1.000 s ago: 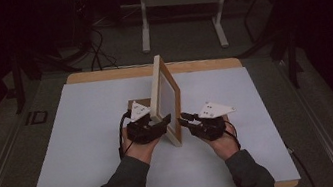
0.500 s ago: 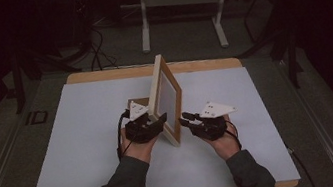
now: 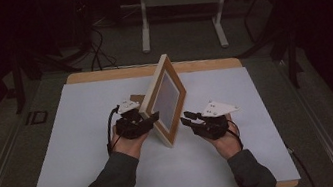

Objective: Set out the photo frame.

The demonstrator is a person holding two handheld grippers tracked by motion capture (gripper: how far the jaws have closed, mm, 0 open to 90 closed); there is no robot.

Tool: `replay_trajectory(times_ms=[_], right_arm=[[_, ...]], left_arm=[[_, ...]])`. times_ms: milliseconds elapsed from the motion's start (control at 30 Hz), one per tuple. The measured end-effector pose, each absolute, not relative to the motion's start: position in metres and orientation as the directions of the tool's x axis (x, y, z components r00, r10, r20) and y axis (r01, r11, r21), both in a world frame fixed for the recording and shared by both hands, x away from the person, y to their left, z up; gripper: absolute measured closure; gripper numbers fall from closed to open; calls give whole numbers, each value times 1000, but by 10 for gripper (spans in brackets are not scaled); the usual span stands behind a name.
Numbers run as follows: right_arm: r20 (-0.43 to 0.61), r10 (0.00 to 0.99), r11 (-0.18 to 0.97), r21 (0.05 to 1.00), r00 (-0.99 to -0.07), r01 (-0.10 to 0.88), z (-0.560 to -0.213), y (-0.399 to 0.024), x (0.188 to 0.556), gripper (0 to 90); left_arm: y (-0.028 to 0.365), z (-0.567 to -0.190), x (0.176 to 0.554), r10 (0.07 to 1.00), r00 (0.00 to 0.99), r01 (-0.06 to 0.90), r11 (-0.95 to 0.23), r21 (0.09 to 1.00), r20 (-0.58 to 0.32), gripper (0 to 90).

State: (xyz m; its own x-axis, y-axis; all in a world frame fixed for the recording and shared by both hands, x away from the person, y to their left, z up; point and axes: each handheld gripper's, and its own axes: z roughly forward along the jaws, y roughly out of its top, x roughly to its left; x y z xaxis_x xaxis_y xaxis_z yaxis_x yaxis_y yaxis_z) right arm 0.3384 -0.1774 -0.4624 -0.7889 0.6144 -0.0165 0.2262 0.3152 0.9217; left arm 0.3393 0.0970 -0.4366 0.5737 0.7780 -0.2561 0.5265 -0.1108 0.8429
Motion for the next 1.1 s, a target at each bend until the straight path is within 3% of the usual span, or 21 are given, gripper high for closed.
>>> replay_trajectory(times_ms=[400,800,1100], right_arm=[[-19,622,317,921,-783,229,-461,-183,340,703],[-16,629,310,922,-777,232,-461,-187,341,703],[-16,644,300,925,-765,233,-456,-195,343,702]], left_arm=[[117,-437,349,723,641,512,-153,845,-257,673],[140,-438,367,580,763,488,-224,843,-287,683],[153,-441,375,515,791,496,-224,839,-330,691]])
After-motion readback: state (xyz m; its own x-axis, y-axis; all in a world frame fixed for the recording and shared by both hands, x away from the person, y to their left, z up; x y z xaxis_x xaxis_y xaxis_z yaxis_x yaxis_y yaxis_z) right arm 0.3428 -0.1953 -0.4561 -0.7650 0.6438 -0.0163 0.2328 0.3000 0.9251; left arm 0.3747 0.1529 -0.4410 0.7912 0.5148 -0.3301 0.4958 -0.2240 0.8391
